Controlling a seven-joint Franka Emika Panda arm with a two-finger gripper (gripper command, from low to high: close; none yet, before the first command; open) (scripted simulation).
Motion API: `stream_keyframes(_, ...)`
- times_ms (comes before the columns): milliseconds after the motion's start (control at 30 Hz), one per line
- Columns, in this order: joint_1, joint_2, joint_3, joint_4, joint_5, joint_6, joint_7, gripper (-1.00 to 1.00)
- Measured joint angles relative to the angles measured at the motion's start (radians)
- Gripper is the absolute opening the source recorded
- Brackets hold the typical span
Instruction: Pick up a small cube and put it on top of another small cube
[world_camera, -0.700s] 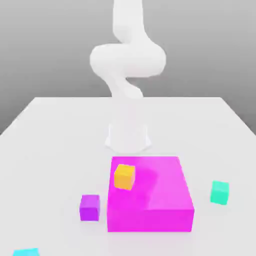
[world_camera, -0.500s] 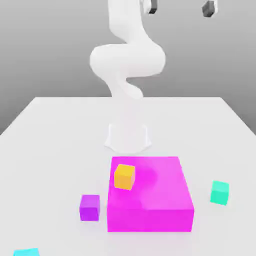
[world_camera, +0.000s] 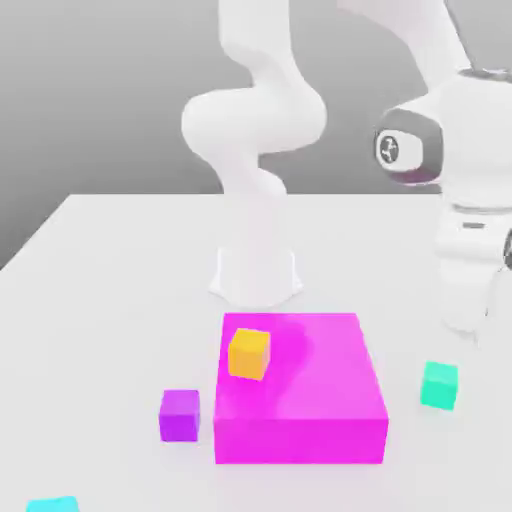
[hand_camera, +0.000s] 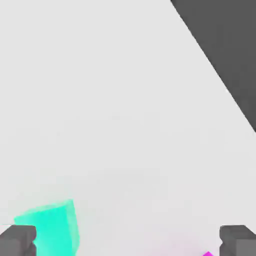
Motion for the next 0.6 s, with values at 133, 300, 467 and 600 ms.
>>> stream_keyframes(133, 0.044, 0.148, -0.038, -0.005, -0.100, 0.101, 0.041, 0.00)
stream_keyframes(300, 0.118, 0.280, -0.124, 0.021, -0.155, 0.206, 0.083, -1.00)
stream_keyframes(467, 0.125, 0.292, -0.131, 0.023, -0.162, 0.215, 0.088, -1.00)
stream_keyframes(600, 0.089, 0.193, -0.084, 0.002, -0.108, 0.137, 0.046, -1.00)
